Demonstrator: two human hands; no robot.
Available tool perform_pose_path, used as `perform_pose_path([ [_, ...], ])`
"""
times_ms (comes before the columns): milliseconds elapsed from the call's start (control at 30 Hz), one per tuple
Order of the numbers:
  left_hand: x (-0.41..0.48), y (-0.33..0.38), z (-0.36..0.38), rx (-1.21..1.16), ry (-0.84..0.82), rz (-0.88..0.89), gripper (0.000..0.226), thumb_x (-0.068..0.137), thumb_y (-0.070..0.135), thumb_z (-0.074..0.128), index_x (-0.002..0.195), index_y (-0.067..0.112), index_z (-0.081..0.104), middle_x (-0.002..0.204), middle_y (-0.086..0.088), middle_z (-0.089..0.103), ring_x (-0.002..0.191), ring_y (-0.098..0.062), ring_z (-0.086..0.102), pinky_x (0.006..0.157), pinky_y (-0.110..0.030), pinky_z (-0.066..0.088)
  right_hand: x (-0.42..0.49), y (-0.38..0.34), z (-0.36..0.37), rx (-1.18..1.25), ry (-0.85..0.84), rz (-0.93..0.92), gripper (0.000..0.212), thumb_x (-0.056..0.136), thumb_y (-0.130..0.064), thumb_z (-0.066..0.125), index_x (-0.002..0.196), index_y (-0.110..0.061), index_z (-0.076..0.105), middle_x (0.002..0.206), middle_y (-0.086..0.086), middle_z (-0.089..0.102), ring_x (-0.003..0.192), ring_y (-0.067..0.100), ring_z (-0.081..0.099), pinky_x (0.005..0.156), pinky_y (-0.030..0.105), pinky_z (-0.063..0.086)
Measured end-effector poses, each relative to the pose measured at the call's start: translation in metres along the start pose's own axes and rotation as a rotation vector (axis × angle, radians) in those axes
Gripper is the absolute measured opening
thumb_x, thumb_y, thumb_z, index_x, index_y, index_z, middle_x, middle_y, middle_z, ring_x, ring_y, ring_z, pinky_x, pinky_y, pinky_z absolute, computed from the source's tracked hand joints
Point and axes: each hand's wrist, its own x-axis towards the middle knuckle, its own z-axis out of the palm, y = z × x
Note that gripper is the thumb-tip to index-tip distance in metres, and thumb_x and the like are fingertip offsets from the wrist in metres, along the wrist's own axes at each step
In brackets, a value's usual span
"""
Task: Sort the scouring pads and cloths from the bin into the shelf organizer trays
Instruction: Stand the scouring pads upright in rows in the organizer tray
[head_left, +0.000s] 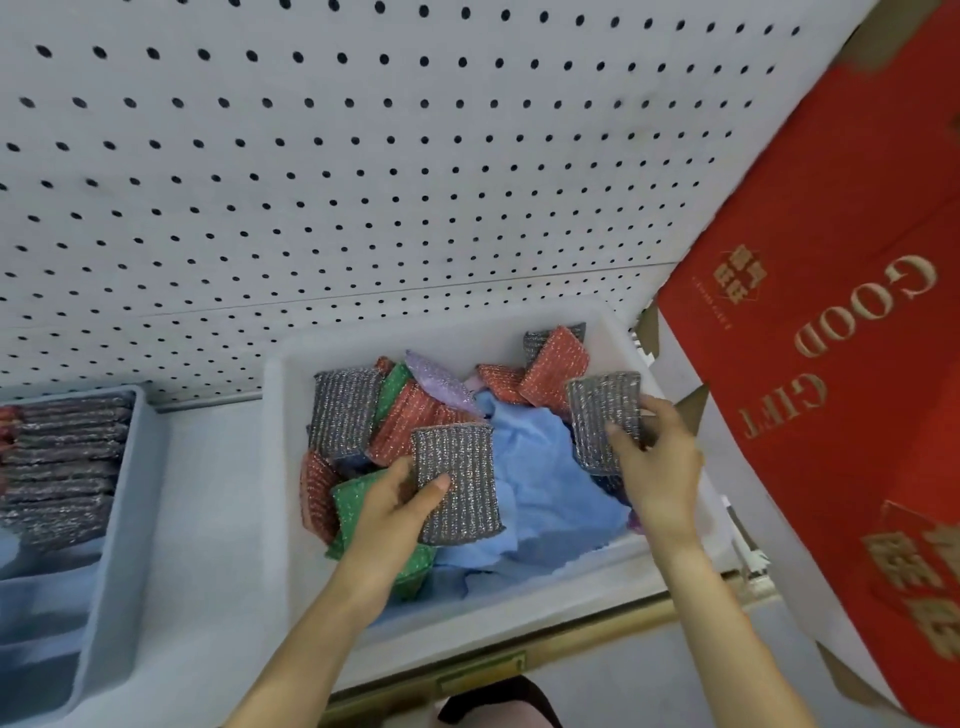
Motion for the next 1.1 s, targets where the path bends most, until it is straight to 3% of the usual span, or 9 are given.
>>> perform_pose_path([
  [100,-0.007,0.009,0.003,-0.015,0.022,-0.016,0.049,0.084,0.037,0.066,0.130,0.026,0.055,0.122,0.009,0.066,0.115,-0.013,0.061,0.106,-0.044,0.043,-0.026,-0.025,-0.003,0.599,-0.276,0.279,0.016,0.086,-0.007,0.066,0.101,-0.012,0.068,0.089,0.002,0.073,0.082,0.014,0.068,0.069,0.025,0.052],
  [233,-0.017,0.015,0.001,-0.108,0.024,-0.022,0.013,0.094,0.041,0.054,0.107,0.042,0.057,0.101,0.026,0.068,0.102,-0.001,0.062,0.098,-0.040,0.046,-0.067,-0.039,0.034,0.612,-0.484,0.343,0.013,0.081,-0.009,0.071,0.095,-0.009,0.071,0.093,0.013,0.065,0.087,0.020,0.060,0.086,0.034,0.047],
  [300,-0.023,0.020,-0.007,-0.109,0.056,0.018,0.017,0.090,0.042,0.054,0.106,0.042,0.056,0.102,0.024,0.068,0.099,0.000,0.064,0.095,-0.037,0.049,-0.078,-0.049,0.053,0.633,-0.522,0.324,0.009,0.080,-0.006,0.072,0.088,-0.007,0.070,0.082,0.011,0.064,0.081,0.019,0.060,0.079,0.031,0.048],
  [400,-0.035,0.028,-0.030,-0.049,0.129,0.121,0.047,0.073,0.034,0.068,0.119,0.030,0.057,0.112,0.005,0.071,0.101,-0.012,0.068,0.088,-0.037,0.056,-0.088,-0.067,0.076,0.544,-0.585,0.201,0.014,0.079,-0.004,0.074,0.079,-0.015,0.065,0.060,-0.009,0.061,0.059,-0.002,0.056,0.059,0.012,0.045],
  [533,-0.049,0.032,-0.070,-0.079,0.324,0.192,0.039,0.074,0.021,0.071,0.111,0.023,0.062,0.104,0.003,0.073,0.095,-0.015,0.070,0.082,-0.036,0.056,-0.092,-0.091,0.109,0.443,-0.697,0.083,0.012,0.086,-0.017,0.069,0.075,-0.016,0.069,0.063,-0.007,0.064,0.057,0.000,0.056,0.055,0.015,0.045],
  [633,-0.056,0.032,-0.102,-0.125,0.475,0.211,0.029,0.083,0.013,0.069,0.108,0.026,0.063,0.102,0.006,0.074,0.096,-0.015,0.069,0.086,-0.036,0.052,-0.073,-0.093,0.153,0.272,-0.566,0.002,0.013,0.089,-0.027,0.067,0.090,-0.015,0.070,0.078,-0.005,0.070,0.075,0.011,0.067,0.071,0.030,0.056],
  [700,-0.061,0.029,-0.116,-0.133,0.539,0.205,0.029,0.084,0.012,0.068,0.111,0.022,0.063,0.104,0.003,0.073,0.099,-0.019,0.069,0.090,-0.039,0.052,-0.065,-0.093,0.179,0.058,-0.532,-0.087,0.035,0.088,-0.038,0.067,0.110,-0.011,0.065,0.098,0.001,0.069,0.093,0.019,0.066,0.085,0.039,0.054],
  [867,-0.071,0.021,-0.129,-0.182,0.623,0.191,0.023,0.085,0.009,0.068,0.105,0.021,0.064,0.102,0.001,0.073,0.099,-0.022,0.068,0.092,-0.044,0.052,-0.063,-0.102,0.206,-0.134,-0.480,-0.142,0.043,0.085,-0.037,0.070,0.119,-0.014,0.056,0.101,0.001,0.068,0.090,0.022,0.066,0.083,0.041,0.053],
  [1100,-0.063,0.026,-0.106,-0.114,0.547,0.270,0.024,0.088,0.019,0.065,0.107,0.032,0.059,0.106,0.011,0.070,0.098,-0.005,0.066,0.091,-0.032,0.051,-0.079,-0.118,0.121,0.867,-0.614,0.361,0.011,0.085,-0.006,0.066,0.096,-0.008,0.066,0.091,0.001,0.070,0.075,0.011,0.067,0.056,0.020,0.054],
])
